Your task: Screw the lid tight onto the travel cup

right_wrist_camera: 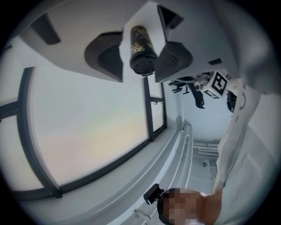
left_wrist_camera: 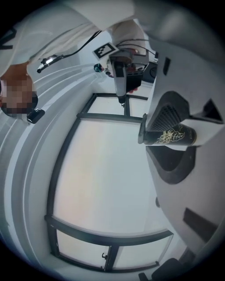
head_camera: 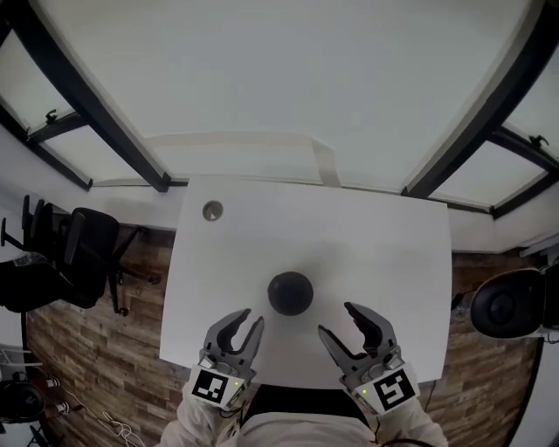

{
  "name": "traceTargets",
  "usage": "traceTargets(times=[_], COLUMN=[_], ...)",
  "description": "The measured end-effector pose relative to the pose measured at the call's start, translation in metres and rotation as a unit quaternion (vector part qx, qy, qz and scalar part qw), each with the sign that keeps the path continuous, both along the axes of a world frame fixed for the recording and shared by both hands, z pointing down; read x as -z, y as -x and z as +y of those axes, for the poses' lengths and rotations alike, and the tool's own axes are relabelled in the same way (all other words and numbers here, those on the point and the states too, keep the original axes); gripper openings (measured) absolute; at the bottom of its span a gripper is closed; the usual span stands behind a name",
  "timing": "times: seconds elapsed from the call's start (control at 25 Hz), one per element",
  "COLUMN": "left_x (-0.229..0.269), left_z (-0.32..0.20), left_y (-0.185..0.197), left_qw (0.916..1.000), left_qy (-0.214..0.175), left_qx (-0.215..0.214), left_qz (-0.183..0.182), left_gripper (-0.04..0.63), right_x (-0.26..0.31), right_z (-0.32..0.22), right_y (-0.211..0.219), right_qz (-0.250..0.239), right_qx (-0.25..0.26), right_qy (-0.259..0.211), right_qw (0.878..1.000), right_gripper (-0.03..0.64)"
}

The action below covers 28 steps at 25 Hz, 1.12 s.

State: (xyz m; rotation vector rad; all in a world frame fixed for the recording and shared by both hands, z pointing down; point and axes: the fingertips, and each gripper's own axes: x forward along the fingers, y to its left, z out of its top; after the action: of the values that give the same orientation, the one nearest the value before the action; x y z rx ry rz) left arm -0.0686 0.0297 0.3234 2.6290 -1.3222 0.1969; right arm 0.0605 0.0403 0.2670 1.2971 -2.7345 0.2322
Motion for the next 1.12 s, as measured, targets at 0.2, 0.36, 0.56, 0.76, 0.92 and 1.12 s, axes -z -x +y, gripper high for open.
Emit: traceTargets(times=[0.2, 0.36, 0.56, 0.76, 0.92, 1.12], left_x=[0.041, 0.046, 0.055, 0.066, 0.073, 0.076], left_z=[0.001, -0.002, 0.002, -0.004, 0.000, 0.004], left_y=[0.004, 0.015, 0.022, 0.019, 0.016, 0.016], left_qw=[0.9992, 0.9977, 0.9964, 0.9940, 0.9948, 0.9965], left_qy=[-0.001, 0.000, -0.002, -0.022, -0.028, -0.023], left_qx=[0.039, 0.068, 0.082, 0.093, 0.082, 0.069], left_qz=[-0.002, -0.002, -0.022, -0.054, -0.053, -0.041], left_gripper=[0.075, 0.035, 0.009, 0.008, 0.008, 0.008], right_x=[0.018, 0.028, 0.041, 0.048, 0.053, 0.053], right_z=[0.005, 0.006, 0.019, 0.023, 0.023, 0.024], right_y=[-0.030, -0.058, -0.069, -0.071, -0.061, -0.053], right_qz=[0.018, 0.002, 0.040, 0.033, 0.042, 0.057], right_qx=[-0.079, -0.147, -0.186, -0.213, -0.214, -0.208], right_qy=[0.015, 0.019, 0.008, 0.003, -0.001, -0.001], right_qw=[0.997, 0.989, 0.982, 0.977, 0.976, 0.976], right_gripper=[0.089, 0.023, 0.023, 0.021, 0.021, 0.021])
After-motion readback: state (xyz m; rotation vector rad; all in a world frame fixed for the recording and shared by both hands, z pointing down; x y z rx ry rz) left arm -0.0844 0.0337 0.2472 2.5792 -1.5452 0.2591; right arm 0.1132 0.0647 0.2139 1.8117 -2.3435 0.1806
